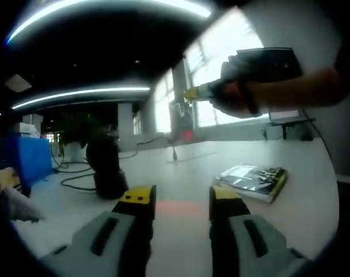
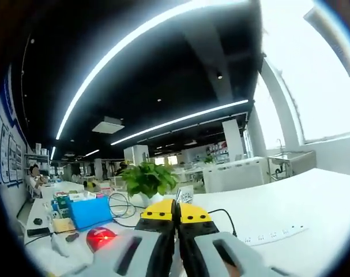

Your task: Clip sheet goods on table flip sheet goods clip sheet goods scan sheet goods put sheet goods back to table

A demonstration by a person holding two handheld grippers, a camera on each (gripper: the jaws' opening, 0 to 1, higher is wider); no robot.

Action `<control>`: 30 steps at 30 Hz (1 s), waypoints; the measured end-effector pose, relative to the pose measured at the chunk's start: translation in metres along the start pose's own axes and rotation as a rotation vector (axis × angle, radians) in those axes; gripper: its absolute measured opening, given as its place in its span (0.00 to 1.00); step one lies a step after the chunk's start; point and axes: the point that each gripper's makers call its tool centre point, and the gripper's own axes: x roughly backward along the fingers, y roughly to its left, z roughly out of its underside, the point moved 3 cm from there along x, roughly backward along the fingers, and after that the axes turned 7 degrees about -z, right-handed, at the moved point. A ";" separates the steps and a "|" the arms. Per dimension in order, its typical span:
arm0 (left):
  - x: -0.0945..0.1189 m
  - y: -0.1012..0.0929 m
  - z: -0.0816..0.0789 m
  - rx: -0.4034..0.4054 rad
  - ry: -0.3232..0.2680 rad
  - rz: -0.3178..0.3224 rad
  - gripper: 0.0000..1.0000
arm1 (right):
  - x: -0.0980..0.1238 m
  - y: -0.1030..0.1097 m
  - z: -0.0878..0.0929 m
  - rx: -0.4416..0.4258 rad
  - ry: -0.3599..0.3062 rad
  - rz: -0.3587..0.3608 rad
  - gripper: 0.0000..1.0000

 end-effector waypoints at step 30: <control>-0.001 0.002 0.002 -0.001 0.005 -0.010 0.29 | -0.019 0.000 0.025 0.081 0.033 -0.008 0.00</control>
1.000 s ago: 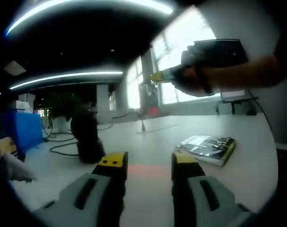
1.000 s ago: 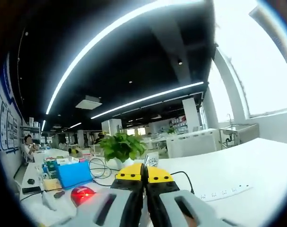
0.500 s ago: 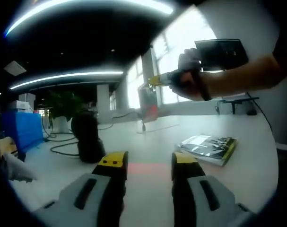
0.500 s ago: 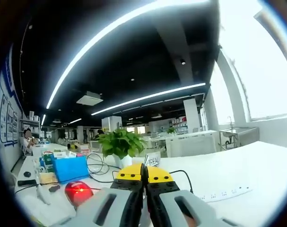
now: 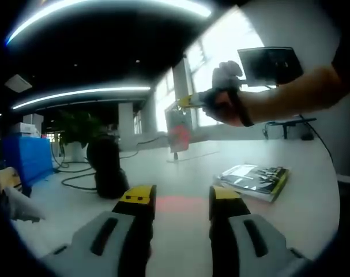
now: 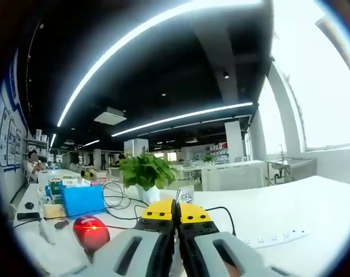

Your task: Clip sheet goods on table flip sheet goods clip sheet goods scan sheet goods put sheet goods back to table

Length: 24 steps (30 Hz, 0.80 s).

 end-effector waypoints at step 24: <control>-0.002 0.001 0.001 0.007 0.002 -0.008 0.29 | -0.011 0.005 0.016 0.038 0.032 -0.006 0.00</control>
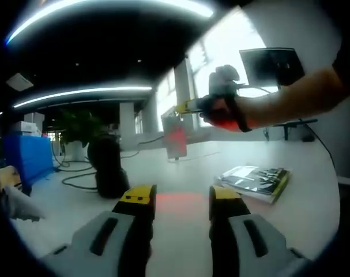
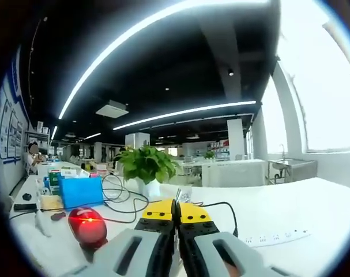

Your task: Clip sheet goods on table flip sheet goods clip sheet goods scan sheet goods put sheet goods back to table

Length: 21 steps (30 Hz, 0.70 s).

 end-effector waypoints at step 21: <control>0.001 -0.002 0.000 -0.003 0.004 0.000 0.29 | -0.008 0.012 0.016 -0.011 0.017 -0.018 0.00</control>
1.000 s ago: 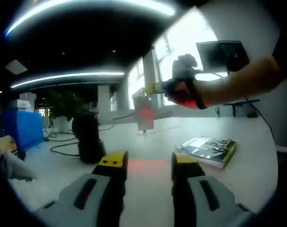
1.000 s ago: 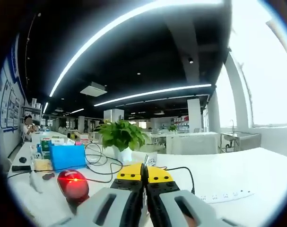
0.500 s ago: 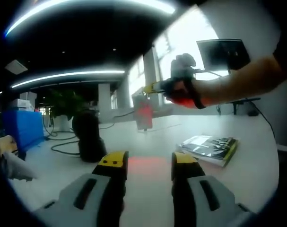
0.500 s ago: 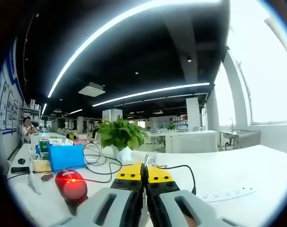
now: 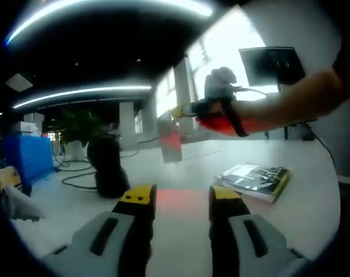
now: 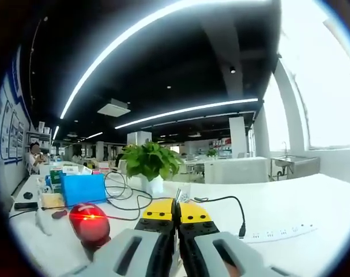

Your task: Clip sheet goods on table flip sheet goods clip sheet goods scan sheet goods put sheet goods back to table

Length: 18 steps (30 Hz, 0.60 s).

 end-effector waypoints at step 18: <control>0.001 -0.001 -0.002 0.000 -0.005 0.004 0.29 | 0.010 0.013 -0.025 0.041 0.002 -0.071 0.00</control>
